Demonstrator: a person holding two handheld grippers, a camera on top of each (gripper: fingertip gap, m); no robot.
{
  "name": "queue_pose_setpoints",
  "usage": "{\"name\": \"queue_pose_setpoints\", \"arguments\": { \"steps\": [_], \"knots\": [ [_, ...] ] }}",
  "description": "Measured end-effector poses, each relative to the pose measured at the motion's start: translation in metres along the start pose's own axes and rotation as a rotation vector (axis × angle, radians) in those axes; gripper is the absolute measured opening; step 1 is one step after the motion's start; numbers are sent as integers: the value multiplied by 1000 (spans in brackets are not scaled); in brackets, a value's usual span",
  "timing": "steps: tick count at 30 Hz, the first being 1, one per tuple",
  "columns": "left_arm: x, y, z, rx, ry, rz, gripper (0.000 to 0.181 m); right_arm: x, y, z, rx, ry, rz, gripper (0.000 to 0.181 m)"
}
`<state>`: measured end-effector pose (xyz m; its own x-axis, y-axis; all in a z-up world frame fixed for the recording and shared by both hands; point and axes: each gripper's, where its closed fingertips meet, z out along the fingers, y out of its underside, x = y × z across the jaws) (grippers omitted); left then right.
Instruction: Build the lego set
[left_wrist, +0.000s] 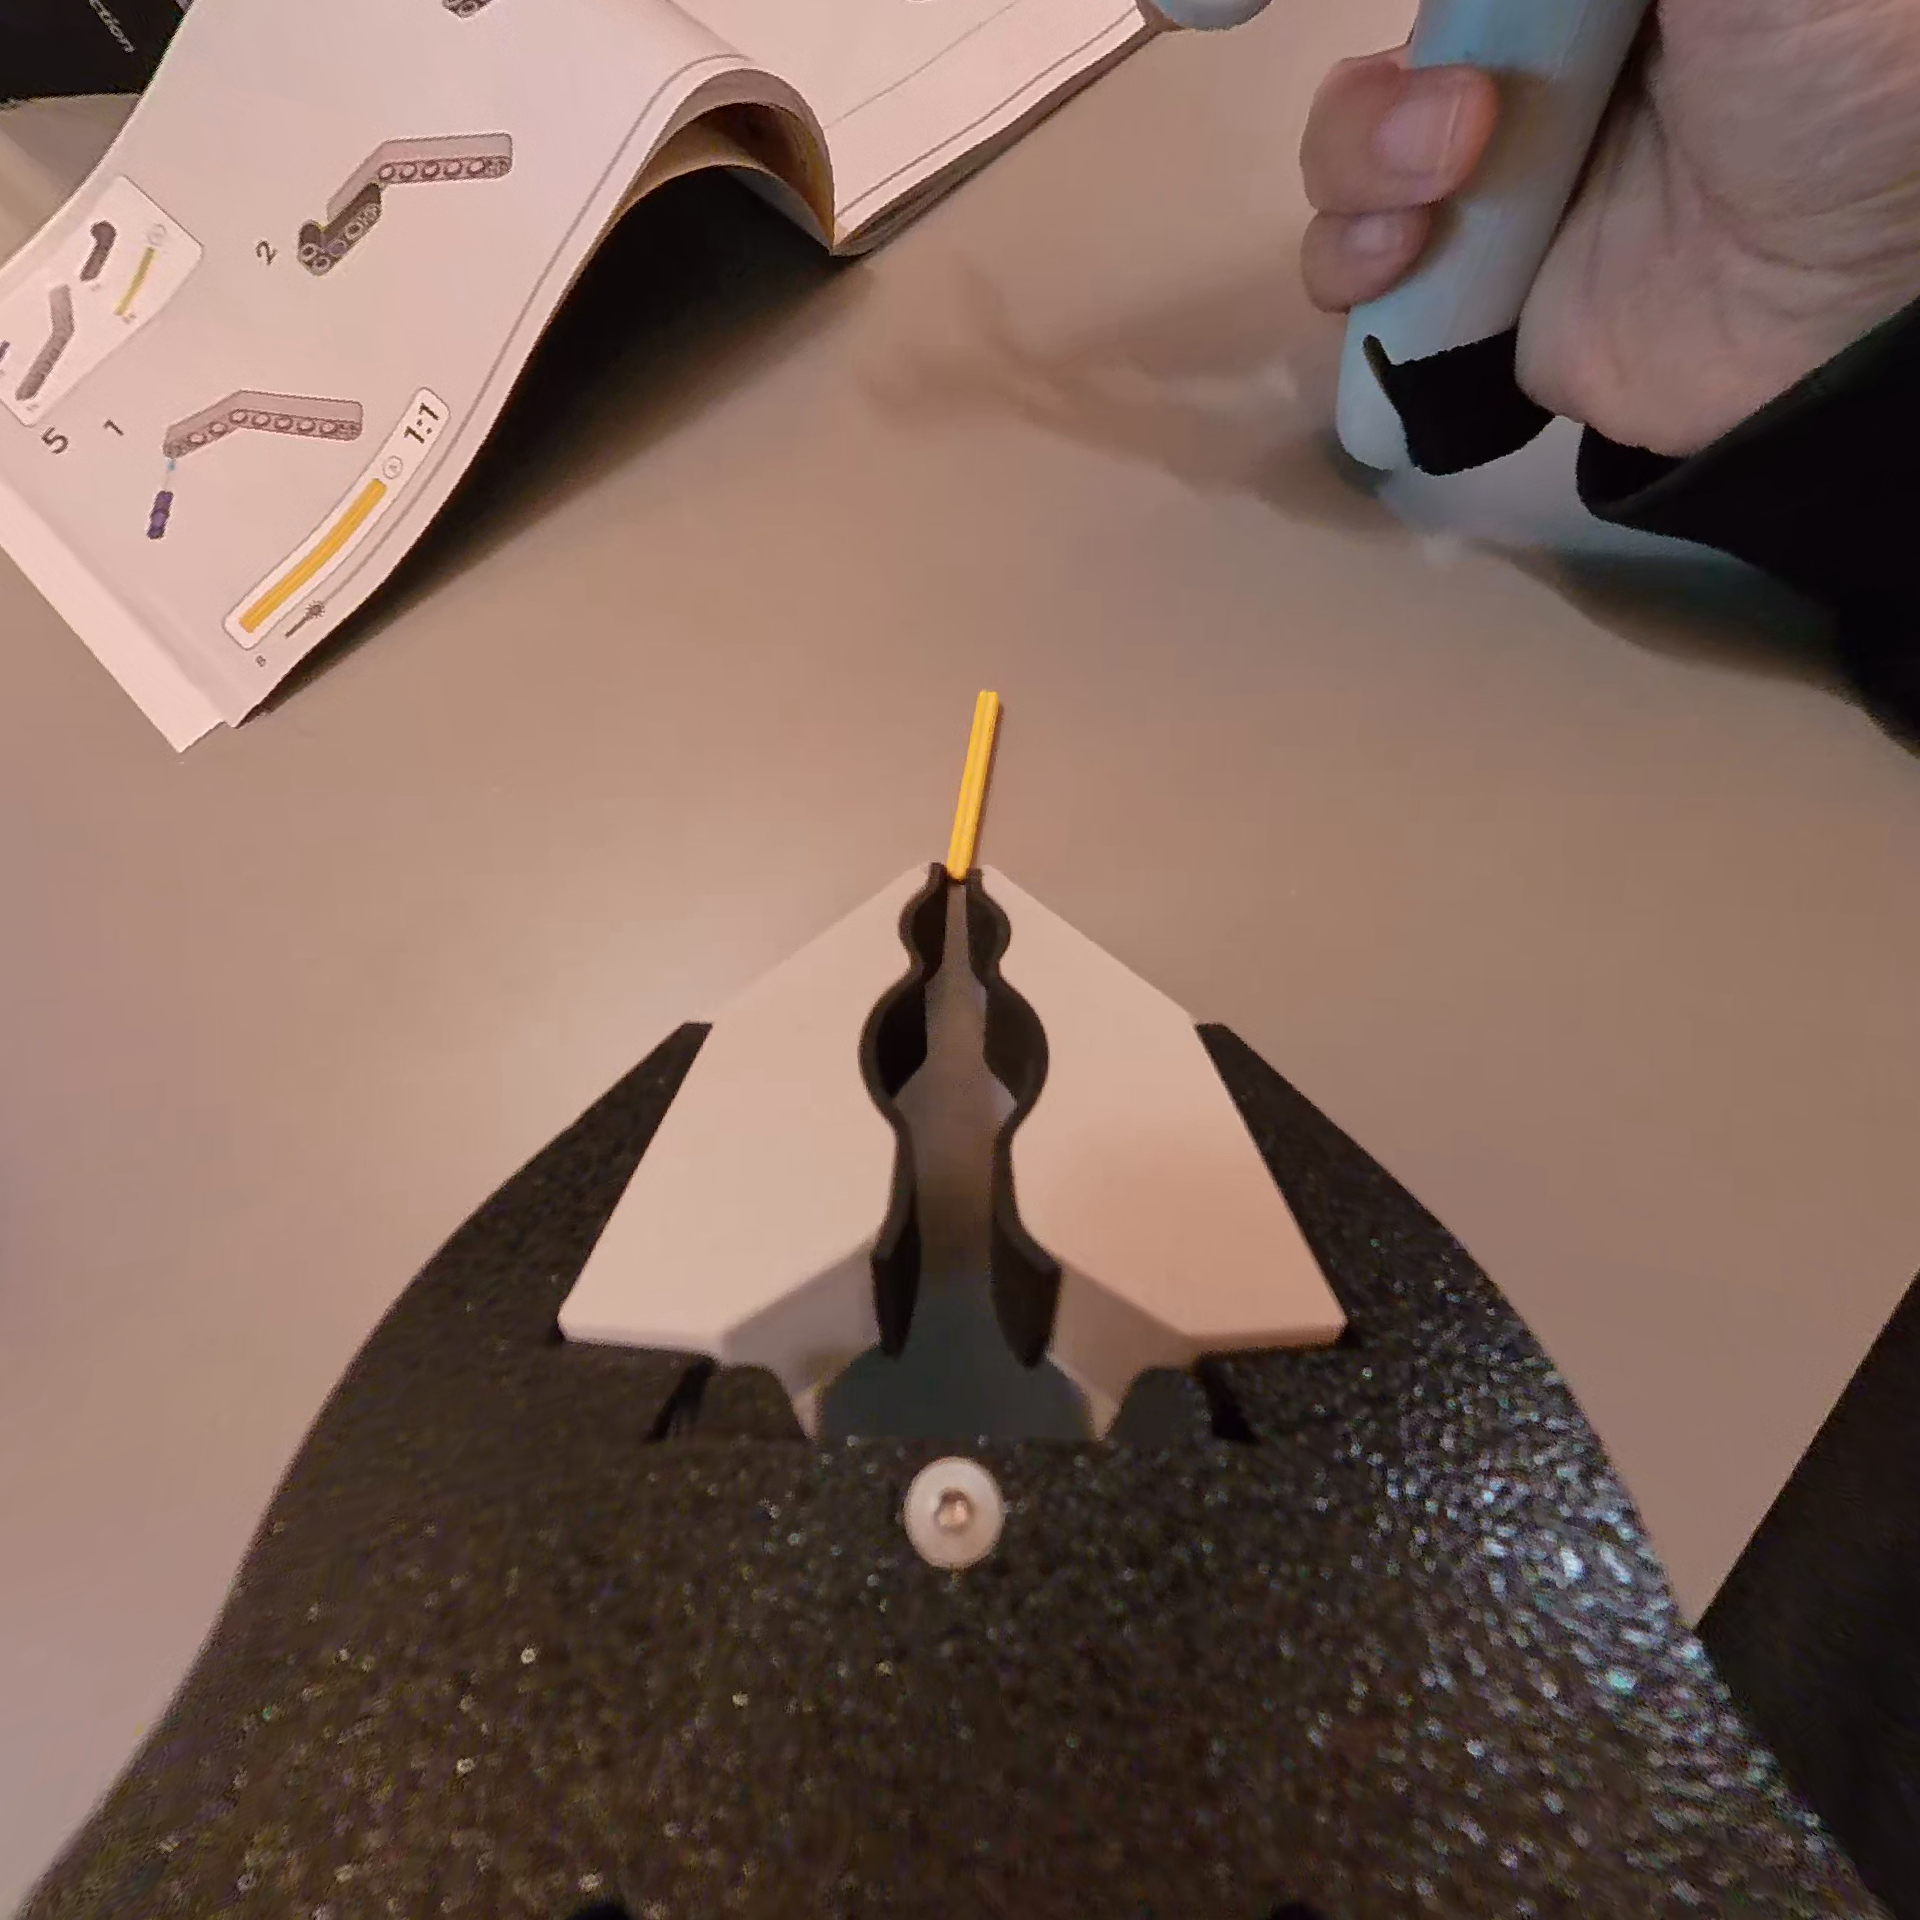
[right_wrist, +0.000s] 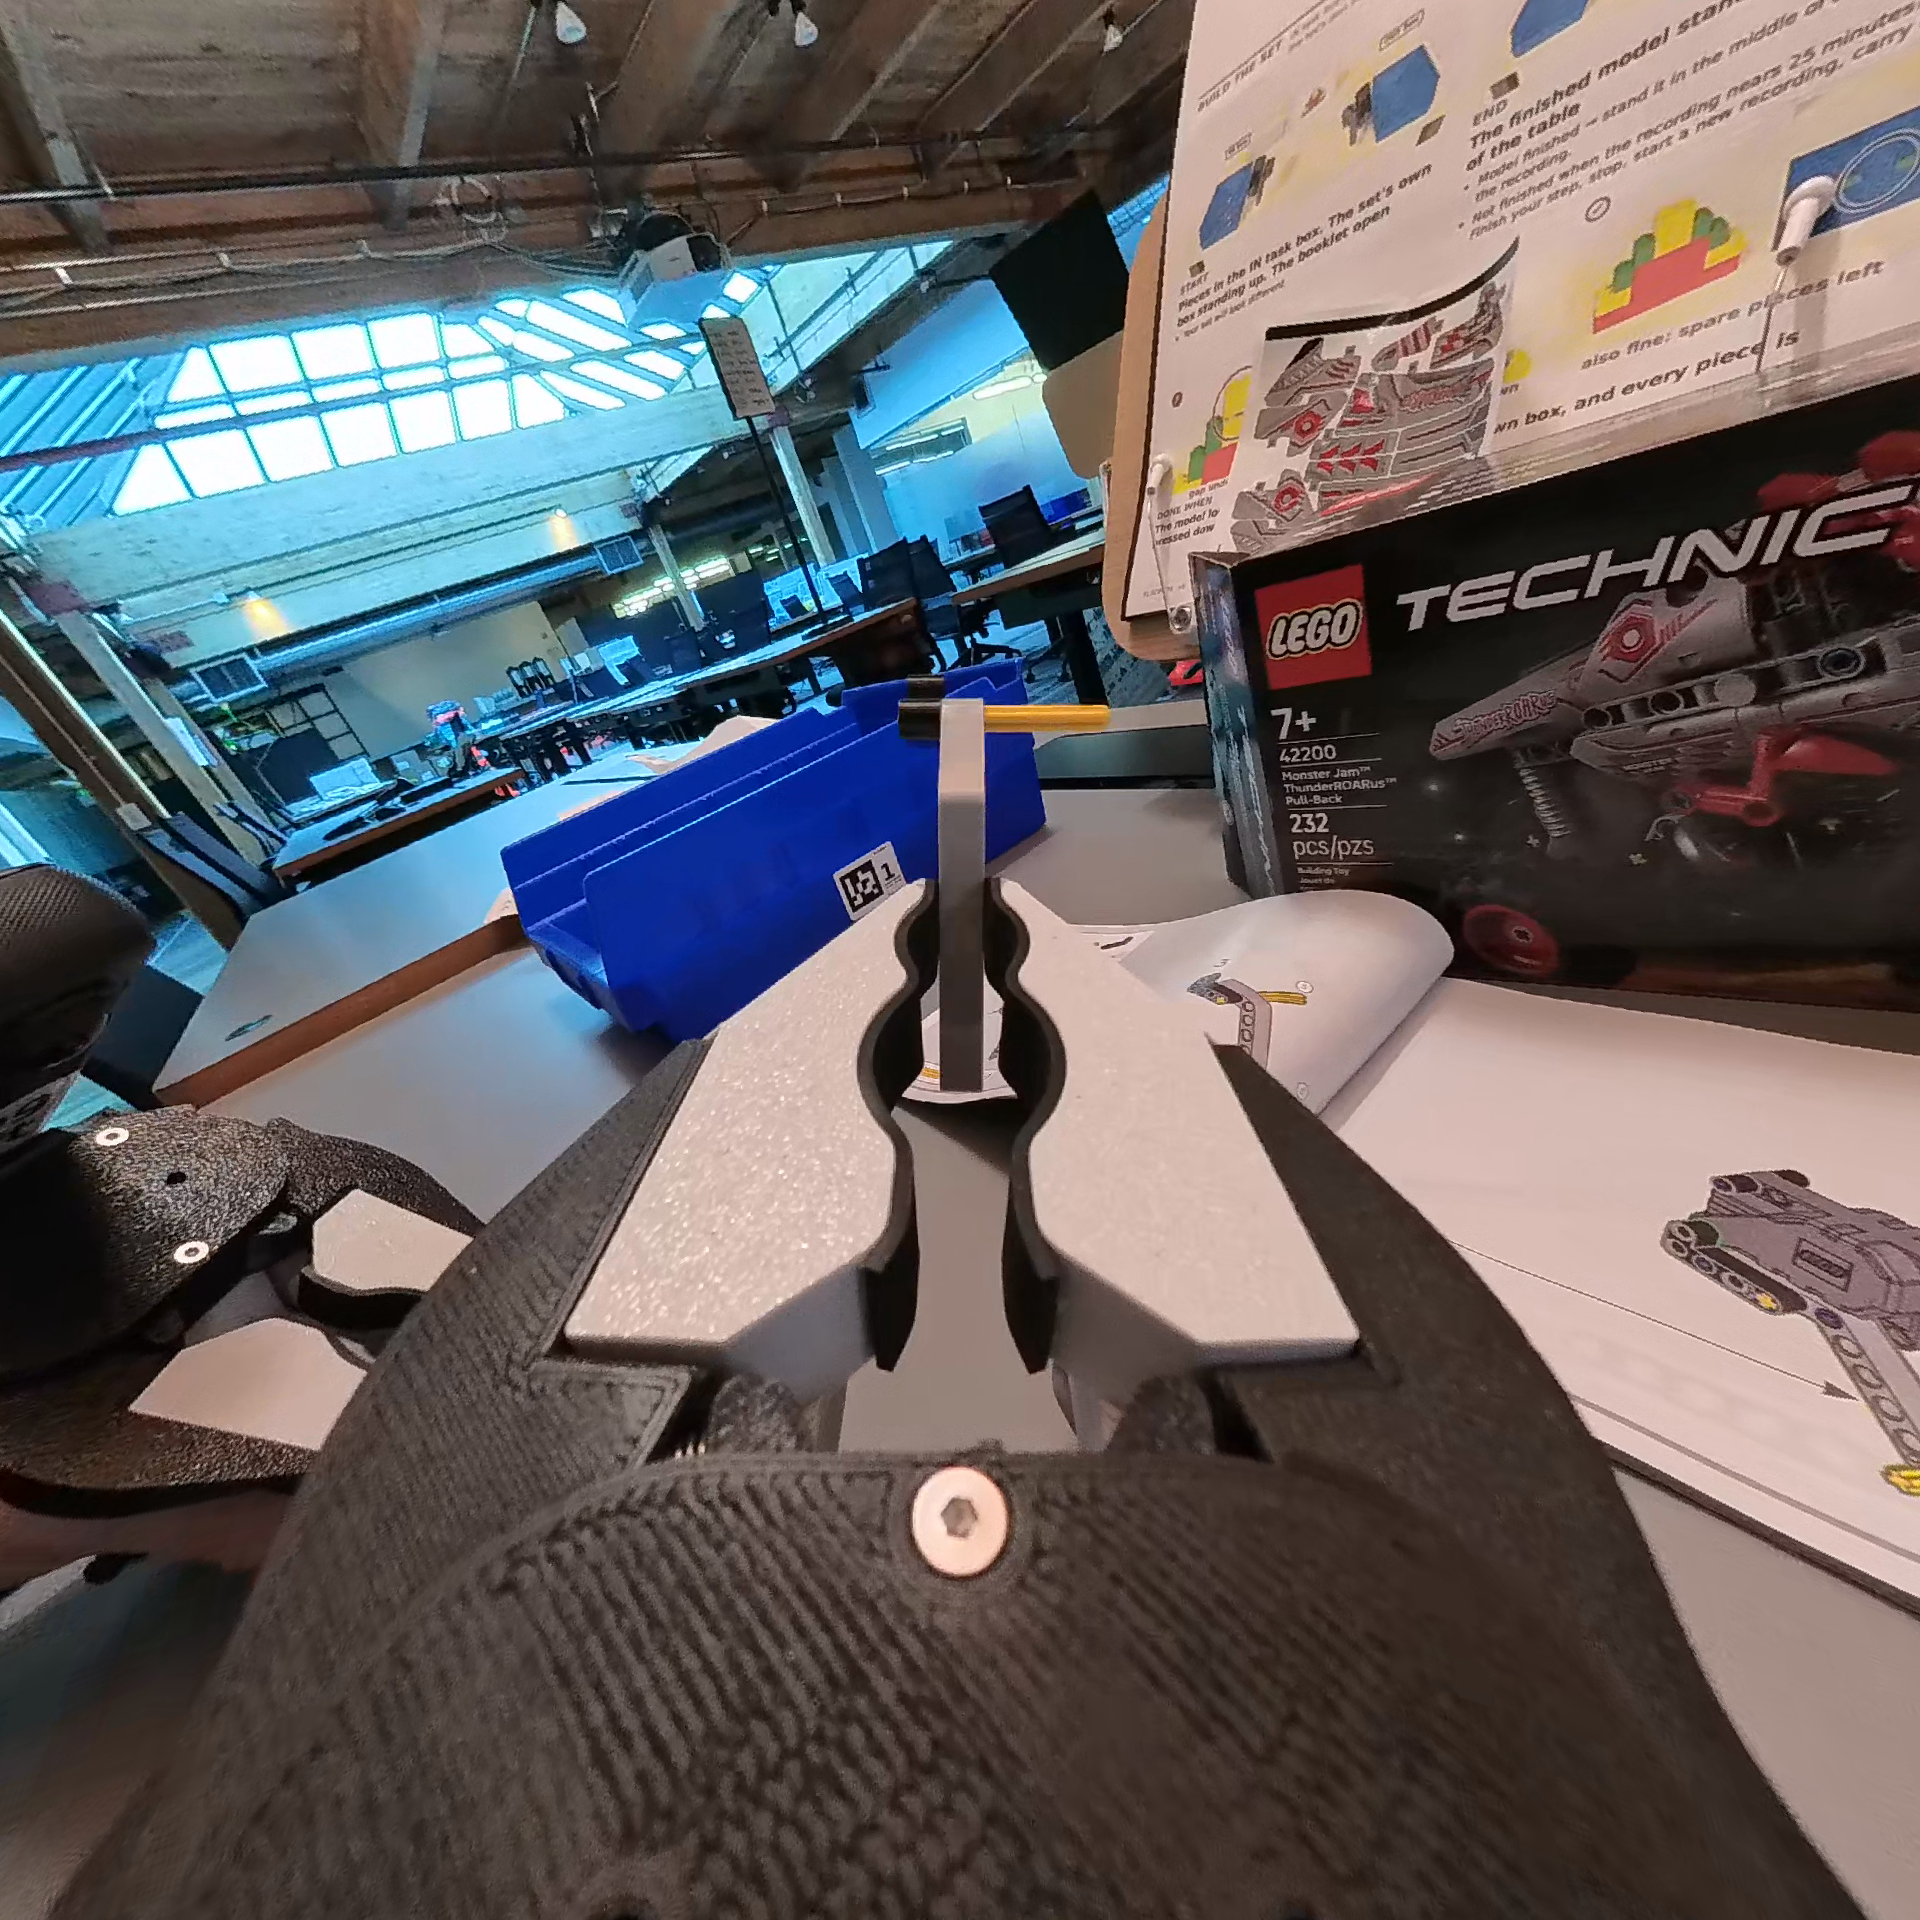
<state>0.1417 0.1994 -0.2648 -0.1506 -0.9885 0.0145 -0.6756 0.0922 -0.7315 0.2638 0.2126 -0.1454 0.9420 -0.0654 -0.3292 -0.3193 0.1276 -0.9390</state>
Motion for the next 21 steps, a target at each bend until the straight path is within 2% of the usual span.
{"name": "queue_pose_setpoints", "arguments": {
  "steps": [10,15,18,21],
  "knots": [
    [2,-8,-1,36,-4,43,0,-4,2,1,-6,-17,-4,5],
    [5,-3,1,-1,29,54,0,-3,1,1,-6,-11,-5,5],
    [15,-20,1,54,66,24,11,3,-2,-1,-1,4,-9,6],
    [21,-44,9,104,62,148,17,12,-10,-6,29,17,19,6]
  ]
}}
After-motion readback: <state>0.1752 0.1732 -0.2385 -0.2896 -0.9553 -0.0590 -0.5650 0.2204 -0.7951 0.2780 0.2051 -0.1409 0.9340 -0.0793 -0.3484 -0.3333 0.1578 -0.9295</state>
